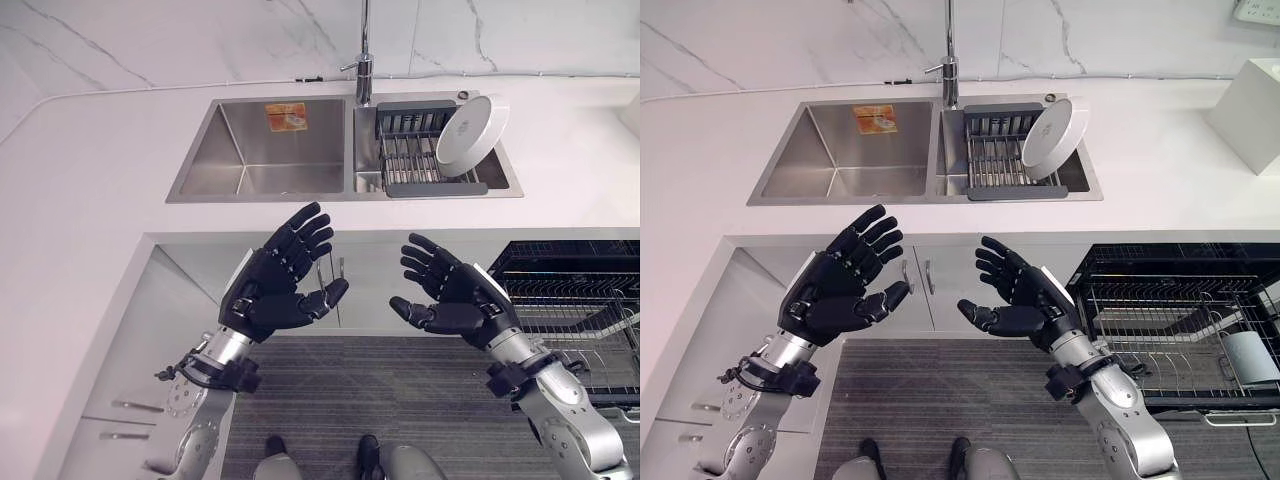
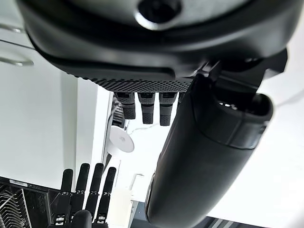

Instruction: Place the dishes in the dishwasher.

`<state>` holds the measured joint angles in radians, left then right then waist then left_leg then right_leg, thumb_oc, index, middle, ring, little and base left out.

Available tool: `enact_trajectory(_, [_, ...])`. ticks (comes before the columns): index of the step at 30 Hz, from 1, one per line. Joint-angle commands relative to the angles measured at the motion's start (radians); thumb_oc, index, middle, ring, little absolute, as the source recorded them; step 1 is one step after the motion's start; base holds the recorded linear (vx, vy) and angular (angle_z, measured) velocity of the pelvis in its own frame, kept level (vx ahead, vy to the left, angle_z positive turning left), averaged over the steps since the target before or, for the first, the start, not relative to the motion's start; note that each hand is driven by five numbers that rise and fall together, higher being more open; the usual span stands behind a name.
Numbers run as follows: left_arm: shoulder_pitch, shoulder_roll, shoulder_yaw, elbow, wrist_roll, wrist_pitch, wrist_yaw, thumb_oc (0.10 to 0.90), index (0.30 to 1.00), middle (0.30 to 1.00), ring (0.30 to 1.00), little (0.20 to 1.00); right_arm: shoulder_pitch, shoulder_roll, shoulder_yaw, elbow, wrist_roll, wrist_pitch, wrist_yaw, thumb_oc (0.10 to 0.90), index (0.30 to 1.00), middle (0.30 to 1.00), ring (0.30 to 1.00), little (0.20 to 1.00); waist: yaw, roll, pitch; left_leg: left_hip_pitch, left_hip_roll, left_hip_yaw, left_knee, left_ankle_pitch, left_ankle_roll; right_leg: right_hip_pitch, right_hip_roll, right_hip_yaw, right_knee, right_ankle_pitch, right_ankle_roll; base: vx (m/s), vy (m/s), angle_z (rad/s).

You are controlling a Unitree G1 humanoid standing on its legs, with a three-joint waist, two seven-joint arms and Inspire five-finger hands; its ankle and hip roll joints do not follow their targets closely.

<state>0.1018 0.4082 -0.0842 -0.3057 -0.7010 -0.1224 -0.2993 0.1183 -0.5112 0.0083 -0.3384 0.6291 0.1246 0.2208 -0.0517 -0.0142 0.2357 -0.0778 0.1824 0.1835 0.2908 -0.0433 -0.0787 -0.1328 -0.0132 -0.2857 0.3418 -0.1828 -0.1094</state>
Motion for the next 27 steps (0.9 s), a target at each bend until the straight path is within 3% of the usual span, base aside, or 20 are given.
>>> enact_trajectory(1, [-0.027,-0.020,0.074,-0.094,-0.018,-0.131,-0.060,0.800,0.900,0.900,0.900,0.900,-0.021,0.066,-0.065,-0.104,-0.009,-0.142,0.040,0.800,0.900,0.900,0.900,0.900,0.000,0.041,-0.071,-0.034,-0.055,-0.084,0.009,-0.168,0.016,0.049,-0.074,0.104,-0.042,-0.065,0.180,0.05,0.042,0.14])
enact_trajectory(4, [-0.049,-0.021,0.063,-0.088,-0.032,-0.123,-0.074,0.800,0.900,0.900,0.900,0.900,0.003,0.082,-0.072,-0.114,-0.028,-0.167,0.026,0.800,0.900,0.900,0.900,0.900,0.001,0.047,-0.070,-0.062,-0.083,-0.086,0.009,-0.158,0.016,0.057,-0.075,0.071,-0.042,-0.068,0.183,0.06,0.103,0.28])
enact_trajectory(6, [-0.062,-0.021,0.071,-0.099,-0.013,-0.142,-0.069,0.800,0.900,0.900,0.900,0.900,-0.019,0.087,-0.068,-0.111,-0.037,-0.156,0.029,0.800,0.900,0.900,0.900,0.900,0.012,0.041,-0.071,-0.059,-0.121,-0.110,0.009,-0.179,0.044,0.065,-0.081,0.066,-0.042,-0.068,0.193,0.15,0.334,0.03])
enact_trajectory(13, [-0.104,-0.008,0.057,-0.109,0.048,-0.158,-0.055,0.800,0.900,0.900,0.900,0.900,-0.046,0.096,-0.058,-0.104,-0.029,-0.165,0.035,0.800,0.900,0.900,0.900,0.900,0.028,0.024,-0.057,-0.031,-0.135,-0.087,0.009,-0.207,0.091,0.090,-0.115,0.037,-0.042,-0.041,0.227,0.12,0.265,-0.14])
enact_trajectory(17, [-0.108,-0.001,0.056,-0.109,0.074,-0.184,-0.051,0.800,0.900,0.900,0.900,0.900,-0.073,0.111,-0.036,-0.093,-0.026,-0.155,0.055,0.800,0.900,0.900,0.900,0.900,0.048,0.027,-0.051,-0.029,-0.152,-0.115,0.009,-0.206,0.124,0.134,-0.089,0.051,-0.042,0.017,0.234,0.15,0.289,-0.13])
enact_trajectory(20, [-0.116,0.005,0.048,-0.109,0.098,-0.196,-0.043,0.800,0.900,0.900,0.900,0.900,-0.073,0.109,-0.021,-0.088,-0.043,-0.164,0.065,0.800,0.900,0.900,0.900,0.900,0.050,0.022,-0.045,-0.031,-0.175,-0.139,0.009,-0.207,0.147,0.078,-0.062,0.109,0.163,0.051,0.232,0.12,0.143,-0.50])
enact_trajectory(24, [-0.141,0.011,0.038,-0.091,0.103,-0.191,-0.025,0.800,0.900,0.900,0.900,0.900,-0.068,0.100,-0.018,-0.076,-0.047,-0.163,0.066,0.800,0.900,0.900,0.900,0.900,0.045,0.013,-0.044,-0.025,-0.167,-0.121,0.009,-0.211,0.134,0.088,-0.068,0.076,0.052,0.038,0.217,0.11,-0.044,-0.16])
enact_trajectory(25, [-0.152,0.014,0.036,-0.077,0.118,-0.194,-0.012,0.800,0.900,0.900,0.900,0.900,-0.065,0.088,-0.035,-0.076,-0.029,-0.183,0.092,0.800,0.900,0.900,0.900,0.900,0.037,-0.004,-0.038,-0.014,-0.158,-0.076,0.009,-0.216,0.116,0.065,-0.119,0.050,-0.042,0.011,0.219,0.10,-0.182,-0.33])
enact_trajectory(27, [-0.164,0.020,0.023,-0.076,0.139,-0.193,0.018,0.800,0.900,0.900,0.900,0.900,-0.087,0.090,-0.029,-0.083,-0.042,-0.186,0.095,0.800,0.900,0.900,0.900,0.900,0.019,-0.008,-0.030,0.008,-0.154,-0.046,0.009,-0.237,0.113,-0.011,-0.166,0.097,-0.042,0.060,0.240,0.14,-0.237,-0.26])
